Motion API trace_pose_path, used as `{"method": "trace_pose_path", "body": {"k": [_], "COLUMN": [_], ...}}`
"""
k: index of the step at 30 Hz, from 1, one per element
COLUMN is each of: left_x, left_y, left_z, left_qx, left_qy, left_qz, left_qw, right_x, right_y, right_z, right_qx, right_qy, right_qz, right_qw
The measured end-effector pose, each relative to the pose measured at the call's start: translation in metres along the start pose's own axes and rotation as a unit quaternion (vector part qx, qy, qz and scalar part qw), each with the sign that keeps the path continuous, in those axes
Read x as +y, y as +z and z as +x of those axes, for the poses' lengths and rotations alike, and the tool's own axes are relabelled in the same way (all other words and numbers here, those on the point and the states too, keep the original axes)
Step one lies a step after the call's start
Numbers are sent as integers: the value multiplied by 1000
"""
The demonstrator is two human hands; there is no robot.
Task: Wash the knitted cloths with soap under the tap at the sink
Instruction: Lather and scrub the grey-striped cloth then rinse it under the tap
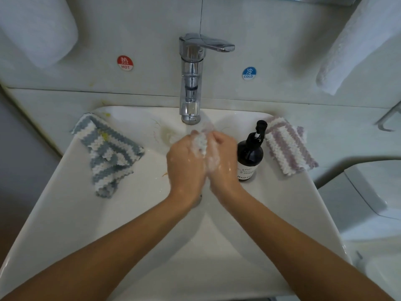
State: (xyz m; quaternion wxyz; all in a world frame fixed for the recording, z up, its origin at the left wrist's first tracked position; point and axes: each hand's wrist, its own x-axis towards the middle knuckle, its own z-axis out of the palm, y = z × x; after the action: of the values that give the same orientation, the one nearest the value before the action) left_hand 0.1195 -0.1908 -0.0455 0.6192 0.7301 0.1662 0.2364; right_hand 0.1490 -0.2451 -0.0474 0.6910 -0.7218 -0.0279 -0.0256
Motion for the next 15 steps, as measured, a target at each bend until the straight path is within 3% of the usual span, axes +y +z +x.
{"method": "trace_pose_path", "body": {"k": [2, 6, 11, 15], "left_x": [2, -1, -4, -8], "left_y": [2, 0, 5, 0], "left_z": [-10, 16, -11, 14], "left_qx": [-8, 4, -14, -3], "left_qy": [20, -35, 23, -15], "left_qz": [15, 3, 47, 34], "left_qw": [1000, 999, 999, 999], "right_x": [0, 8, 2, 7], "right_y": [-2, 2, -5, 1], "right_z": [13, -11, 14, -10], "right_qx": [8, 2, 12, -11], "right_qy": [3, 5, 44, 28], "right_qz": [12, -12, 23, -15], "right_qw": [1000, 1000, 999, 999]}}
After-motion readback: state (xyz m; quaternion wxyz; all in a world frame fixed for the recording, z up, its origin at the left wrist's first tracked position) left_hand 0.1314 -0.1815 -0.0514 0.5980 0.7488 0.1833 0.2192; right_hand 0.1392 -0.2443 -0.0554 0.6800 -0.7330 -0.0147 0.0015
